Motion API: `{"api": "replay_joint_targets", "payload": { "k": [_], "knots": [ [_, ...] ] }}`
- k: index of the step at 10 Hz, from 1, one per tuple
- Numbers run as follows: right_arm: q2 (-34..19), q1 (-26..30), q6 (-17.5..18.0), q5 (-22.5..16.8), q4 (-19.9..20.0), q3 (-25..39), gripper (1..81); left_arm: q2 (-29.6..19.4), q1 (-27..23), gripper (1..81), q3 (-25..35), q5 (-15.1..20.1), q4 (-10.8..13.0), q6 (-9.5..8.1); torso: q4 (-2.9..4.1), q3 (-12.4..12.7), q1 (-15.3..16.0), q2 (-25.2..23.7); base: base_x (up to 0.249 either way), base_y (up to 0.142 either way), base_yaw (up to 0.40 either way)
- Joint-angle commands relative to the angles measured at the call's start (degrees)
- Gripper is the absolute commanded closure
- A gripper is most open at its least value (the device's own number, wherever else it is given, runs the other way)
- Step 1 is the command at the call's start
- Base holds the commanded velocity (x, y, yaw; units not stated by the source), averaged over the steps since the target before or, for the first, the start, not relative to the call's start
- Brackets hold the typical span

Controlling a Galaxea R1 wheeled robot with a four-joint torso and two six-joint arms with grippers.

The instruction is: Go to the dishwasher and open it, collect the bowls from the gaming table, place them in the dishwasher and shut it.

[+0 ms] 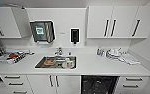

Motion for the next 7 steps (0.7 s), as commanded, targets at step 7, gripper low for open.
{"api": "replay_joint_targets", "payload": {
  "k": [7],
  "knots": [
    [0.05, 2.24, -0.2, -2.92, 0.51, 0.06, 1.0, -0.03, -3.32, 1.0, -1.02, 3.16, -0.08, -0.02, 0.0, 0.02, -0.02, 0.0, 0.0, 0.0, 0.362]
  ]
}}
